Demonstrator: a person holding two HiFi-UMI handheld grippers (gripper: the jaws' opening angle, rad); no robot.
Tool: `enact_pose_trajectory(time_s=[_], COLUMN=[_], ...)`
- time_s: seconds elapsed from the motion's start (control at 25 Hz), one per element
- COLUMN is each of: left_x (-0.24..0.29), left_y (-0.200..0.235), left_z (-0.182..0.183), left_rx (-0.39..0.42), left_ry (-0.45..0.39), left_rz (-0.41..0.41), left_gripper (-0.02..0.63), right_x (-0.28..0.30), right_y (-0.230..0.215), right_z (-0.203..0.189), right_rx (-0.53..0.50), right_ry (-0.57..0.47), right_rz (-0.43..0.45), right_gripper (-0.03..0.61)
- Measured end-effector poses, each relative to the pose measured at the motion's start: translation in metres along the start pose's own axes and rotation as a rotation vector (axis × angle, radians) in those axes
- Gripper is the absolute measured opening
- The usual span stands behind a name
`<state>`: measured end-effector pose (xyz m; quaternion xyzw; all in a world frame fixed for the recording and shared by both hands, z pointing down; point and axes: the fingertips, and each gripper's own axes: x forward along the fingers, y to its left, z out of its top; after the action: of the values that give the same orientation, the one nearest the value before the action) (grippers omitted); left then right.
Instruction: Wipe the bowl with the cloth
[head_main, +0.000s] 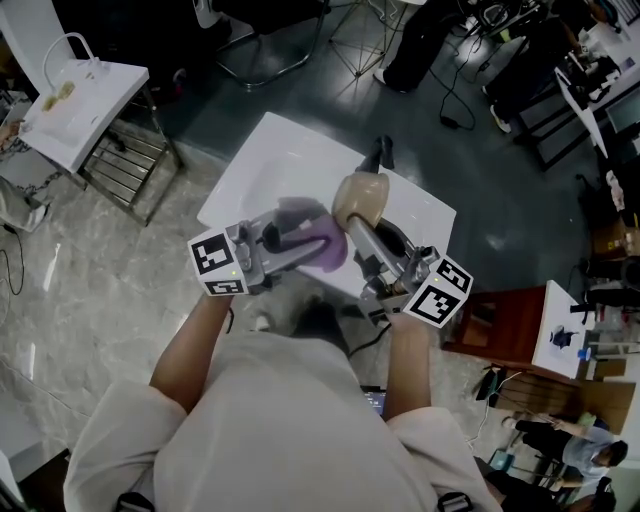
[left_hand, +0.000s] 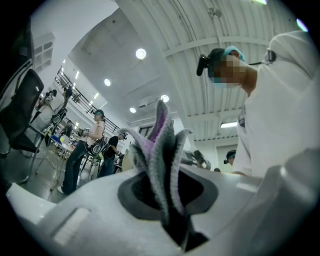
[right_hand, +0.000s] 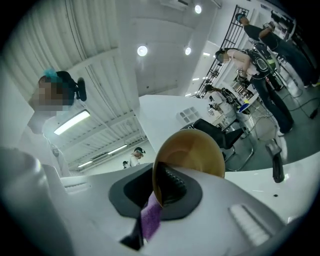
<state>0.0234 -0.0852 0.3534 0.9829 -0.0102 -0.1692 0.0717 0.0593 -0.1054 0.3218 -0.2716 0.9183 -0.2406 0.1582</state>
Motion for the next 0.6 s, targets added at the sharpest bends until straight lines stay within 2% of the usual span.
enact_pose_trajectory(time_s=[0.12, 0.32, 0.44, 0.6], left_x=[0.005, 0.01, 0.012, 0.017], left_y=[-0.007, -0.01, -0.011, -0.011], left_z=[0.014, 0.032, 0.036, 0.041], left_rx=[0.031, 0.112, 0.164, 0.217], left_ry=[-0.023, -0.015, 0.008, 0.049], left_rz=[-0.018, -0.016, 0.0, 0.024], left_gripper=[0.061, 0.061, 0.061, 0.061], right_x=[-0.001, 0.0, -0.001, -0.004], right_y=[-0.006, -0.01, -0.009, -0.004], right_z=[-0.007, -0.013, -0.023, -0.046], right_rx=[-0.007, -0.011, -0.07, -0.176], right_ry=[0.028, 0.056, 0.138, 0.31], right_rz=[-0.05, -0.063, -0.07, -0.072], right_gripper=[0.014, 0.014, 0.014, 0.014])
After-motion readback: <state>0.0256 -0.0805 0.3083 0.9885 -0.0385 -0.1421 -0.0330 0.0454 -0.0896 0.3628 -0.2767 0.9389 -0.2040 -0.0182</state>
